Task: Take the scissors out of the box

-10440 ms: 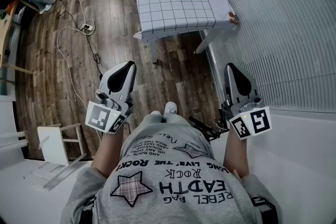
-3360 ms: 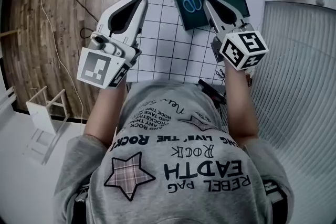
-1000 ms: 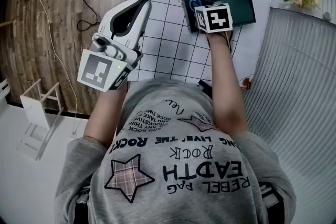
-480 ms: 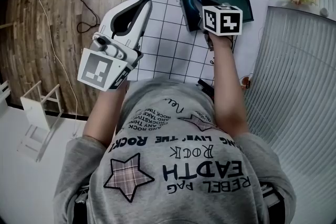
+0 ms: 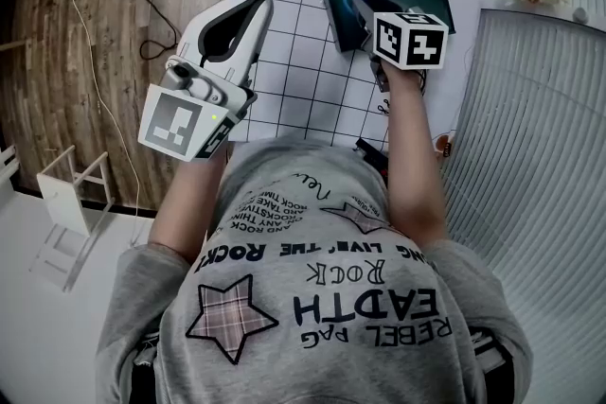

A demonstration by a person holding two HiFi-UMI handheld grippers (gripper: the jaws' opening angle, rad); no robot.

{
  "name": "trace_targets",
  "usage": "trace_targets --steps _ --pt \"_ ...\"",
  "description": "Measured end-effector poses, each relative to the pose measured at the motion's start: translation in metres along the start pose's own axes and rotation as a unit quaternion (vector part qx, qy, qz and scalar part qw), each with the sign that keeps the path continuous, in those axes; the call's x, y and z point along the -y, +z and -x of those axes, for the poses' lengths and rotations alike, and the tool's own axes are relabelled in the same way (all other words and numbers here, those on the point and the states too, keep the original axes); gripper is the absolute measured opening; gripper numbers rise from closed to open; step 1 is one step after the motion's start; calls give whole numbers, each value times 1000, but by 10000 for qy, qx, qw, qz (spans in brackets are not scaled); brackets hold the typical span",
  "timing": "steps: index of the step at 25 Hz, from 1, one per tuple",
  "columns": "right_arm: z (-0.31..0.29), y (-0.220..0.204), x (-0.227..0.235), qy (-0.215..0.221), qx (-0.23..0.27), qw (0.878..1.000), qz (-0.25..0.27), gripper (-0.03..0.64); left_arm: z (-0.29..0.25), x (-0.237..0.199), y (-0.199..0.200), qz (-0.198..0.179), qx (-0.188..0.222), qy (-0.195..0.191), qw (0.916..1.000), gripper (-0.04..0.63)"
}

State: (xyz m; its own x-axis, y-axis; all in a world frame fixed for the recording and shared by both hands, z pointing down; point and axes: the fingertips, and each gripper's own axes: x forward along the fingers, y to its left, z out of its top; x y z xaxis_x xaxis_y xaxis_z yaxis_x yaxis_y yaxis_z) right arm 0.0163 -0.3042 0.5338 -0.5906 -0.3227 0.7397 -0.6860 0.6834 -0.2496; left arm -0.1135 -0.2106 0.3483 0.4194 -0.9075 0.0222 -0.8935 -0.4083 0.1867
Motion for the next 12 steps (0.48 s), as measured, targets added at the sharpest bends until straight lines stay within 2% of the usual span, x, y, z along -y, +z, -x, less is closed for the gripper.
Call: trace_targets --steps 12 --pt "34 18 -16 153 347 9988 319 95 8 14 13 -124 102 5 9999 3"
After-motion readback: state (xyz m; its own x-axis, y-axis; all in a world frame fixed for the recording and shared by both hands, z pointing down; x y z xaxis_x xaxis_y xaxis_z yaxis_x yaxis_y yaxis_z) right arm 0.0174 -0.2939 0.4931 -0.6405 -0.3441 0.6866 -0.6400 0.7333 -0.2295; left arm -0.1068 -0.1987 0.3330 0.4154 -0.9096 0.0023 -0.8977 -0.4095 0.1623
